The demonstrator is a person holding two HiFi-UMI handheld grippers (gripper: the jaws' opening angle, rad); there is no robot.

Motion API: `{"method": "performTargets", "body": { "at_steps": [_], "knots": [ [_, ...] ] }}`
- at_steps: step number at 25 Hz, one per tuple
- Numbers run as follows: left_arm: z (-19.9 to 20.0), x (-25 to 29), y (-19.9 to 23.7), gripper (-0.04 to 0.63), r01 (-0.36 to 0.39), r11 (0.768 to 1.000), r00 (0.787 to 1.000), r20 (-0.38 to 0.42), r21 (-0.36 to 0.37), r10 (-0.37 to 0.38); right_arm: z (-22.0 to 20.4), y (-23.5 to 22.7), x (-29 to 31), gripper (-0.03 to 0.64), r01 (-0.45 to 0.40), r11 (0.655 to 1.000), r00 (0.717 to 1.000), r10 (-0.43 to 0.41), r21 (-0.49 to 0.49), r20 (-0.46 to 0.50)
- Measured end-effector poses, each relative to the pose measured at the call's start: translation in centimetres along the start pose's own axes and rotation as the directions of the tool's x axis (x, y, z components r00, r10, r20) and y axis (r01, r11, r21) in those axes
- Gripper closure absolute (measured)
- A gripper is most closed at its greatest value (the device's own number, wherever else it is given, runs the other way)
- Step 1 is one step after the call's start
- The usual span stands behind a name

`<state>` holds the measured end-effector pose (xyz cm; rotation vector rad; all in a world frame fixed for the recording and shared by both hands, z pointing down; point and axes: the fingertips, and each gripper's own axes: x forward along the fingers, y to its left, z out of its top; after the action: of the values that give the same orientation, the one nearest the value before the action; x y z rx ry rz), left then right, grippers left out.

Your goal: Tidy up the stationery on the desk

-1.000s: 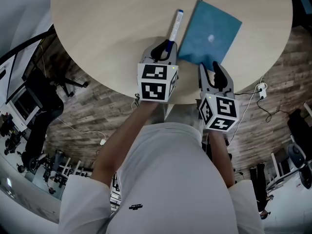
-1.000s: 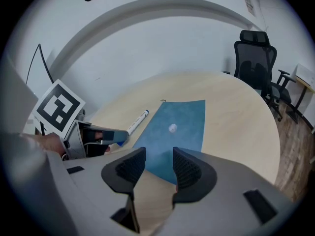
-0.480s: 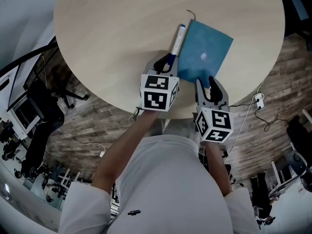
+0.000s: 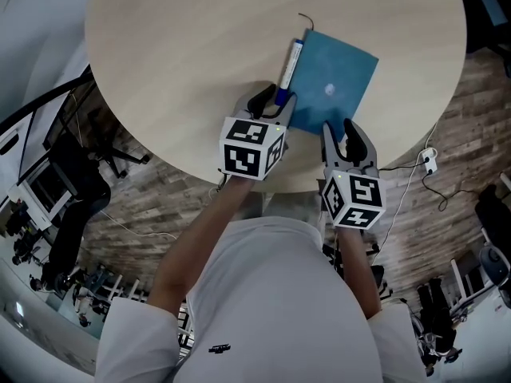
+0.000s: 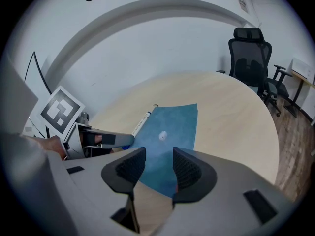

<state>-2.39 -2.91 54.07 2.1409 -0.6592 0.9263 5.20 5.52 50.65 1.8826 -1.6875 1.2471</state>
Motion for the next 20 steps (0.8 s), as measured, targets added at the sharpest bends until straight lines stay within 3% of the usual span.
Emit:
{"method": "performTargets", "body": {
  "at_steps": [12, 15, 20],
  "knots": [
    [0.7, -7.7, -4.3, 0.422, 0.072, 0.997, 0.996, 0.040, 0.034, -0.073, 2.7, 1.1, -7.1, 0.431, 0.049, 0.997, 0.992, -0.055, 0.059, 0.116],
    [1.0, -11.7, -6.6, 0.480, 0.113, 0.993, 0.990, 0.084, 0.045, -0.116, 4.0, 2.3, -10.5, 0.512, 0.065, 0.997, 0.983, -0.069, 0.029, 0.170],
    [1.3, -17.0, -9.5, 0.535, 0.109, 0.989, 0.982, 0.146, 0.096, -0.123, 4.7, 4.1, -16.0, 0.529, 0.089, 0.996, 0.966, -0.087, 0.006, 0.244]
  ]
}}
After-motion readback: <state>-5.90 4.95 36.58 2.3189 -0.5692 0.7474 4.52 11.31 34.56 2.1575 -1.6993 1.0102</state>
